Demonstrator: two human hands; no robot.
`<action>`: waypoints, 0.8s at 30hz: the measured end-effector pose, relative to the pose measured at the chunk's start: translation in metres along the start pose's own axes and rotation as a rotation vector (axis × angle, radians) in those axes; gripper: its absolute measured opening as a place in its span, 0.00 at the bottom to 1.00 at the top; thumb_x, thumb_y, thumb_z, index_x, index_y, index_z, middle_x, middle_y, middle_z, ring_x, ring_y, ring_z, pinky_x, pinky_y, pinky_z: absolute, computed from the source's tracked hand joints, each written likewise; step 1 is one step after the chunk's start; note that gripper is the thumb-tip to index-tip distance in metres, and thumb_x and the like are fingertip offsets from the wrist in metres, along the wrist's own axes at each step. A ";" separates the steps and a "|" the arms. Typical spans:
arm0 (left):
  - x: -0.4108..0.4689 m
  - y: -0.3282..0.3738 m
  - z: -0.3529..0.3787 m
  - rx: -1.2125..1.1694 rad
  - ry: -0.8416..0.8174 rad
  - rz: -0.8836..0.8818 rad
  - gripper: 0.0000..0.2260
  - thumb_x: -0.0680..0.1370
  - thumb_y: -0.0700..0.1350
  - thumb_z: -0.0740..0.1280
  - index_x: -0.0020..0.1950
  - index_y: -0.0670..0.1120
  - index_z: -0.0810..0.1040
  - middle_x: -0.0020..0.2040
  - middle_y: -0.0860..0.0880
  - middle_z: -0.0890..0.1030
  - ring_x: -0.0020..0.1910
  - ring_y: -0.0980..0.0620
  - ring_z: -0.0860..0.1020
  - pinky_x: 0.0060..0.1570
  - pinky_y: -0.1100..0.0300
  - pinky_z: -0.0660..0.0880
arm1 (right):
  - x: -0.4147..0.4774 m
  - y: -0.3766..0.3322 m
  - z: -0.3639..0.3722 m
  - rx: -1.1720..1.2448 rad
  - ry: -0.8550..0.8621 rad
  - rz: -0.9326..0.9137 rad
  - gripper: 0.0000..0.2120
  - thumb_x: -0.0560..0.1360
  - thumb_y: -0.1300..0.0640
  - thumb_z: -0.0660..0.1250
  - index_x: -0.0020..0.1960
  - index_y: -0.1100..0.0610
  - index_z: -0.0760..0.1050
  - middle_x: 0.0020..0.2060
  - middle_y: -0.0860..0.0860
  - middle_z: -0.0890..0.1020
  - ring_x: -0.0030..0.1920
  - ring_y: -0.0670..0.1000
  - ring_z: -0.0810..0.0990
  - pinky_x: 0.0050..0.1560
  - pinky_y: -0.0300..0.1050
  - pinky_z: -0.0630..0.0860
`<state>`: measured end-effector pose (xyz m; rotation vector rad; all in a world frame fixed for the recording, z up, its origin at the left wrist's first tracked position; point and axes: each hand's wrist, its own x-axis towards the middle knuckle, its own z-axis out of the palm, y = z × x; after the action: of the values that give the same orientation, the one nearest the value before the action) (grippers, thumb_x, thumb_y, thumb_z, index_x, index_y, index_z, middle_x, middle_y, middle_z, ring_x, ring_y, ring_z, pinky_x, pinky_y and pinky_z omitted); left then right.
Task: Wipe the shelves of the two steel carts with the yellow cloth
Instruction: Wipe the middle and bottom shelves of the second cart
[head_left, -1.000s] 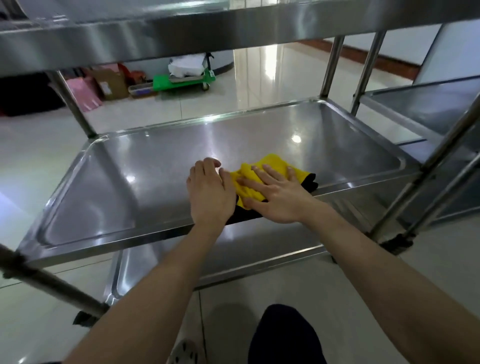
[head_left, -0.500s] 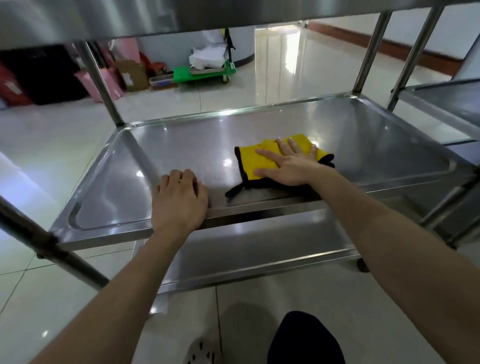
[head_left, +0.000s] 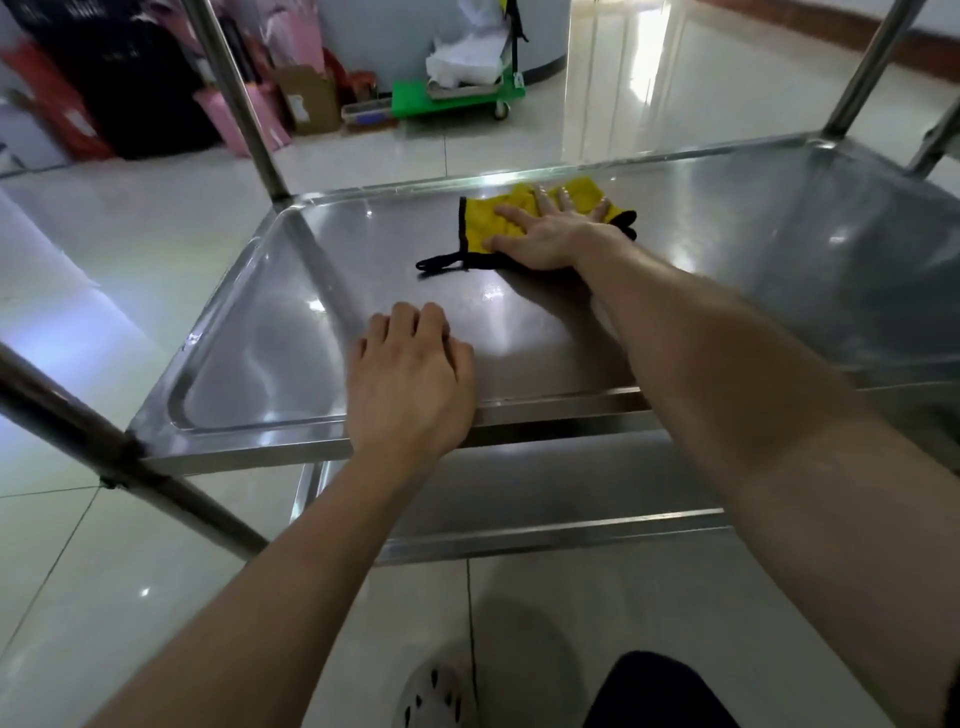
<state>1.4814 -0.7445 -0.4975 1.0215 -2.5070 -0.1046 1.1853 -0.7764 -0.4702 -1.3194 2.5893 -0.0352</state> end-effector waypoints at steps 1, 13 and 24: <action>0.000 0.001 -0.001 -0.004 0.006 -0.003 0.18 0.83 0.55 0.49 0.58 0.48 0.74 0.56 0.47 0.76 0.55 0.47 0.72 0.58 0.49 0.70 | -0.009 -0.003 0.003 -0.004 0.001 -0.027 0.41 0.73 0.16 0.46 0.83 0.27 0.44 0.87 0.48 0.39 0.86 0.62 0.37 0.73 0.84 0.33; -0.005 0.008 -0.005 -0.185 0.082 -0.122 0.10 0.85 0.47 0.56 0.56 0.43 0.73 0.51 0.42 0.81 0.53 0.38 0.78 0.56 0.42 0.72 | -0.214 0.001 0.051 0.050 0.044 -0.406 0.33 0.80 0.23 0.48 0.83 0.28 0.48 0.87 0.41 0.43 0.87 0.49 0.40 0.81 0.74 0.37; 0.001 -0.001 -0.002 -0.151 0.024 -0.029 0.15 0.79 0.56 0.61 0.52 0.47 0.80 0.54 0.47 0.78 0.59 0.45 0.74 0.64 0.48 0.70 | -0.208 0.004 0.024 0.519 0.391 -0.132 0.20 0.86 0.47 0.60 0.77 0.46 0.72 0.69 0.52 0.80 0.68 0.57 0.77 0.69 0.57 0.73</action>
<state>1.4824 -0.7455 -0.4957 0.9911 -2.4215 -0.2840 1.3054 -0.6052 -0.4528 -1.3697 2.5101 -1.0052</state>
